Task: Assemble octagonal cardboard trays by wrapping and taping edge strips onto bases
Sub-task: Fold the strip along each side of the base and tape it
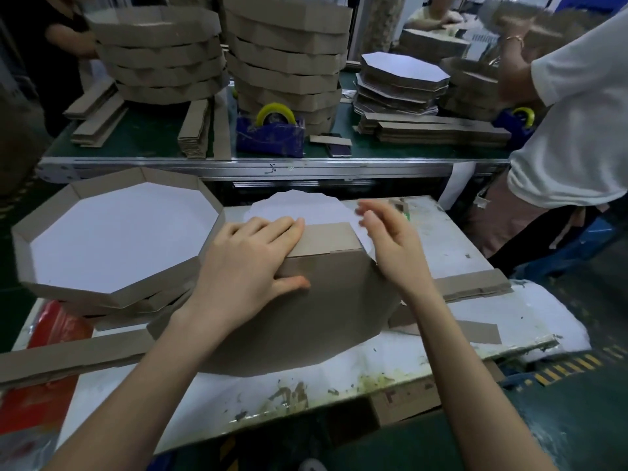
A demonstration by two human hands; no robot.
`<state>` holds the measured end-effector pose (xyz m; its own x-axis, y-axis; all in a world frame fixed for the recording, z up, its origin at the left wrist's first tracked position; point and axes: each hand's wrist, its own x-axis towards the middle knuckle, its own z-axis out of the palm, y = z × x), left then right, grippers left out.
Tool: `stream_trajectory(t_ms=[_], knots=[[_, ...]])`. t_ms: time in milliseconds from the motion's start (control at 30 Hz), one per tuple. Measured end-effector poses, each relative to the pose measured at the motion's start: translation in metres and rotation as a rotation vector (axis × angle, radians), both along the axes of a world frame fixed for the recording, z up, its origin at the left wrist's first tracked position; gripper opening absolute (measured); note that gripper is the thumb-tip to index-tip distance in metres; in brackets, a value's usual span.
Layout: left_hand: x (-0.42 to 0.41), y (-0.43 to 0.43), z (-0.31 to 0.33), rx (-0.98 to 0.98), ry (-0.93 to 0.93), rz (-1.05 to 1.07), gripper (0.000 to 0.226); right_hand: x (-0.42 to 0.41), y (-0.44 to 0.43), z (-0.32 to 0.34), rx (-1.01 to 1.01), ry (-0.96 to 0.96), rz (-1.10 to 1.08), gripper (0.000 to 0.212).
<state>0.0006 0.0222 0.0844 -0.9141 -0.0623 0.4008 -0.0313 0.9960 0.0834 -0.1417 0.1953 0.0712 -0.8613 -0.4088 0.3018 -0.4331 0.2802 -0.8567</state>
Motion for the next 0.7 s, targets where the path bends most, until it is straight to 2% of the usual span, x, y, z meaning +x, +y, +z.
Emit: stream_trajectory(t_ms=[33, 100, 167, 267, 367, 433, 533, 700], knots=[[0.002, 0.0, 0.001, -0.011, -0.02, 0.018, 0.079, -0.002, 0.001, -0.001, 0.095, -0.034, 0.062, 0.022], [0.003, 0.004, 0.005, -0.05, -0.027, 0.057, 0.083, -0.002, 0.003, -0.004, 0.174, -0.042, 0.154, 0.038], [-0.004, 0.016, 0.013, -0.075, -0.001, 0.069, 0.092, 0.004, 0.003, -0.003, 0.134, -0.025, 0.202, 0.046], [-0.027, 0.04, 0.019, -0.037, -0.021, 0.025, 0.101, 0.01, -0.001, 0.0, 0.11, -0.014, 0.238, 0.045], [-0.04, 0.046, 0.016, -0.08, -0.055, -0.004, 0.094, 0.006, 0.001, 0.004, 0.162, -0.021, 0.274, 0.044], [-0.036, 0.036, 0.015, -0.07, -0.043, -0.004, 0.089, -0.002, 0.01, 0.006, 0.238, -0.063, 0.314, 0.051], [-0.021, 0.019, 0.022, 0.072, 0.003, 0.02, 0.092, -0.014, 0.022, 0.01, 0.357, -0.092, 0.336, 0.059], [0.004, -0.001, 0.012, 0.328, 0.144, 0.001, 0.086, -0.018, 0.022, 0.043, 0.338, -0.04, 0.42, 0.038]])
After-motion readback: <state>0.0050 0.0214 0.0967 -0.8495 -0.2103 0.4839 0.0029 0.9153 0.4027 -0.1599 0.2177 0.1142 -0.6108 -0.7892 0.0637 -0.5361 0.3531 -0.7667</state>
